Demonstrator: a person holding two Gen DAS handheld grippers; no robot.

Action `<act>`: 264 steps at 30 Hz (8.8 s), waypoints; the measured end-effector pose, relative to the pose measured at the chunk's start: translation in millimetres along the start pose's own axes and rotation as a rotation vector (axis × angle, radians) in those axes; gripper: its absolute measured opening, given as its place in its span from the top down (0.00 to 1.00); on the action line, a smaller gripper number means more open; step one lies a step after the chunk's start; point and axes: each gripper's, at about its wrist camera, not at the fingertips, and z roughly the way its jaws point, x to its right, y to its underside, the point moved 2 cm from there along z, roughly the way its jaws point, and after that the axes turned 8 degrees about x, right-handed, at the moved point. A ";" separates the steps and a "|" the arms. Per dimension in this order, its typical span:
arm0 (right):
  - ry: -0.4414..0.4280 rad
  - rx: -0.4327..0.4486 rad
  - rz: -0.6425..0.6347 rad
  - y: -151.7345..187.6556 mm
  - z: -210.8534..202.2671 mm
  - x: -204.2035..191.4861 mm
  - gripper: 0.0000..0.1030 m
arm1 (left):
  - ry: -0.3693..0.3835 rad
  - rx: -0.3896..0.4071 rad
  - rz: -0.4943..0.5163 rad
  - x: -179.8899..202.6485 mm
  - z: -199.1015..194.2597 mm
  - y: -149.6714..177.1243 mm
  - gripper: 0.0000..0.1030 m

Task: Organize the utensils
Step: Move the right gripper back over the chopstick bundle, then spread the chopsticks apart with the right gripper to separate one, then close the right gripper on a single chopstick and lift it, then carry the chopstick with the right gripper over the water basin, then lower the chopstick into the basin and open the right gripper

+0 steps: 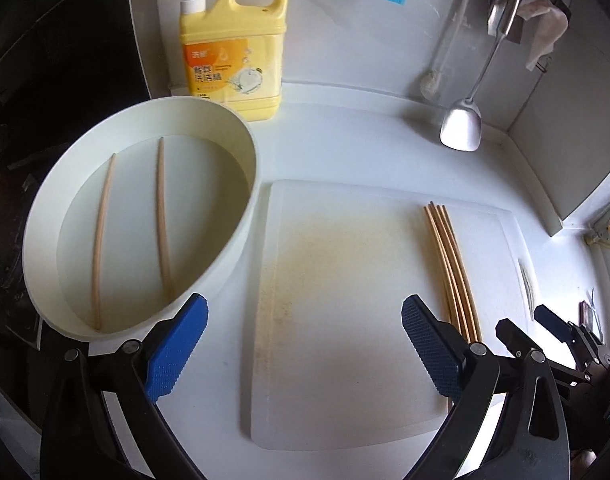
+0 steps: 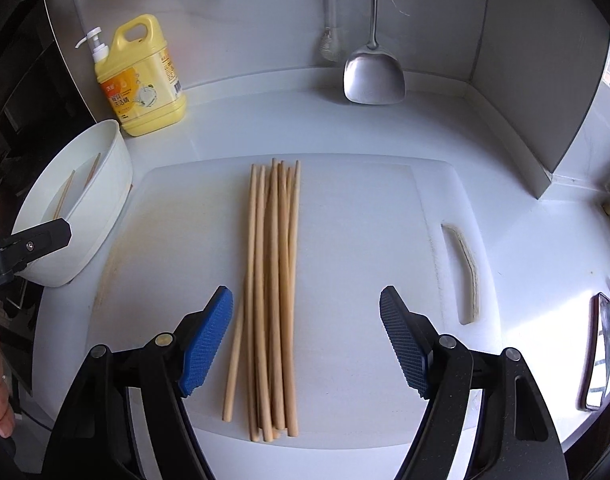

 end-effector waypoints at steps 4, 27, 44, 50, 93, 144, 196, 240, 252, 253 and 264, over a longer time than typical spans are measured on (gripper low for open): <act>-0.001 -0.004 0.002 5.8 9.9 9.5 0.29 | 0.007 -0.024 0.019 18.5 11.6 10.7 0.07; -0.039 -0.004 -0.048 9.0 41.8 12.3 0.30 | -0.018 -0.069 -0.005 54.3 47.5 33.8 0.07; -0.004 0.018 -0.022 7.3 45.5 52.3 0.30 | 0.030 -0.074 0.037 89.0 66.1 36.2 0.07; -0.015 0.030 -0.026 8.4 43.1 56.2 0.30 | 0.043 -0.068 0.045 101.4 68.8 35.5 0.07; 0.009 0.037 -0.017 10.1 37.0 62.1 0.30 | -0.076 -0.056 0.004 45.2 60.7 45.2 0.07; 0.041 0.076 -0.128 13.1 36.5 38.0 0.93 | -0.017 -0.004 0.126 75.3 53.6 54.2 0.93; 0.008 0.090 -0.041 -2.5 14.9 40.7 0.94 | -0.077 0.054 0.295 66.5 18.0 -8.1 0.93; -0.303 0.171 -0.198 -77.2 -15.8 -182.2 0.94 | -0.203 0.127 -0.091 -138.0 -52.8 -29.5 0.93; -0.384 0.130 -0.253 -101.1 25.6 -271.8 0.94 | -0.199 0.106 -0.156 -198.9 -29.6 -45.6 0.93; -0.386 0.122 -0.254 -102.2 30.6 -277.0 0.94 | -0.197 0.102 -0.159 -202.5 -25.6 -46.8 0.93; -0.374 0.002 -0.263 -99.8 82.7 -316.9 0.94 | -0.161 0.027 -0.183 -227.1 20.0 -52.8 0.93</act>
